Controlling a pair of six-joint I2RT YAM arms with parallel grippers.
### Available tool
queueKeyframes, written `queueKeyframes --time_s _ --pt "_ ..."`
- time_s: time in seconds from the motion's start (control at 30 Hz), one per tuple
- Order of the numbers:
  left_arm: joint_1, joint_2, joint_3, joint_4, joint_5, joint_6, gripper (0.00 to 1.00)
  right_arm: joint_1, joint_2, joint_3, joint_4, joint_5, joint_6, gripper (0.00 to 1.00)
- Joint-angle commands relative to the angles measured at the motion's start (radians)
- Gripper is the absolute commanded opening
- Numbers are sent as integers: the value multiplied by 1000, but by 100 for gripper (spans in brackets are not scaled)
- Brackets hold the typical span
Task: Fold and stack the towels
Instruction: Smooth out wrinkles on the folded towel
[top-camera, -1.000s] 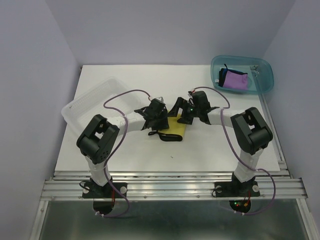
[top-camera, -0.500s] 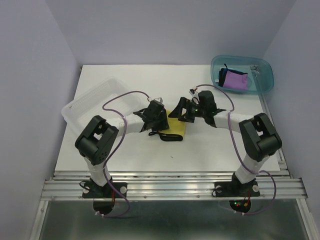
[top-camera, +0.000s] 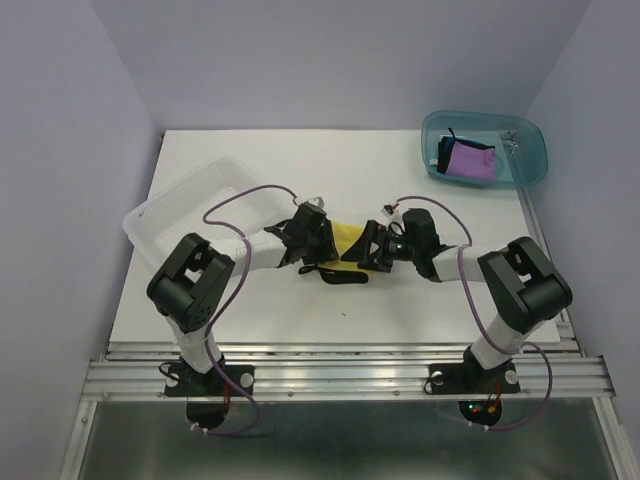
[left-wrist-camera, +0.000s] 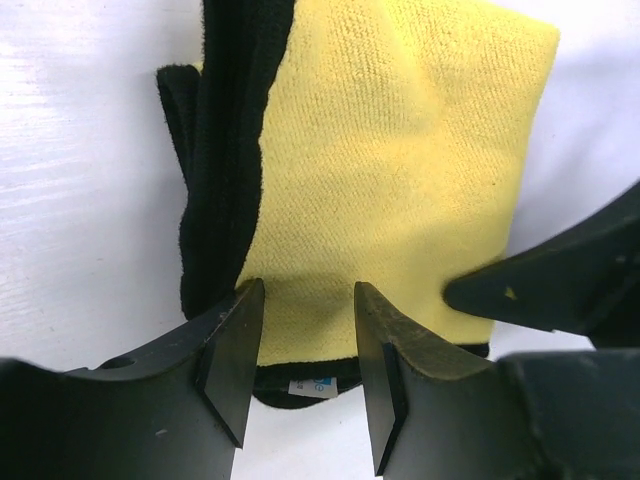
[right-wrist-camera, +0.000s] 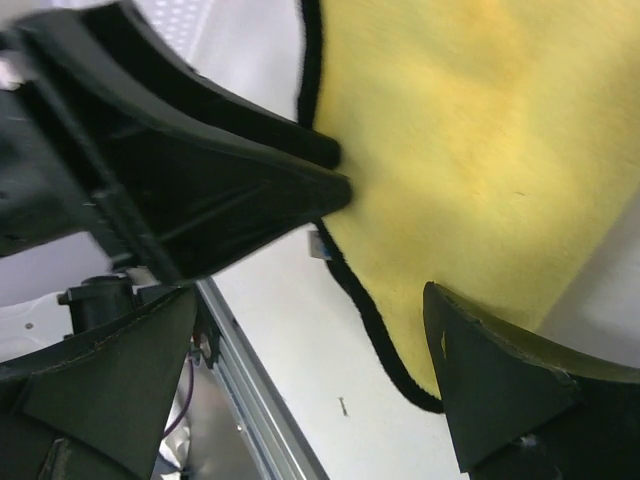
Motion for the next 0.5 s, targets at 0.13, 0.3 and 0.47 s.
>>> queueKeyframes --time_s 0.13,0.3,0.47 --pt "1 -62 -37 -6 4 -7 53 5 98 -33 38 75 -2 100" --pt "1 -71 -41 -5 -2 2 53 5 40 -11 -46 118 -59 100" --pt "-1 -88 -40 -2 -7 31 53 5 -86 148 -326 202 -316 100"
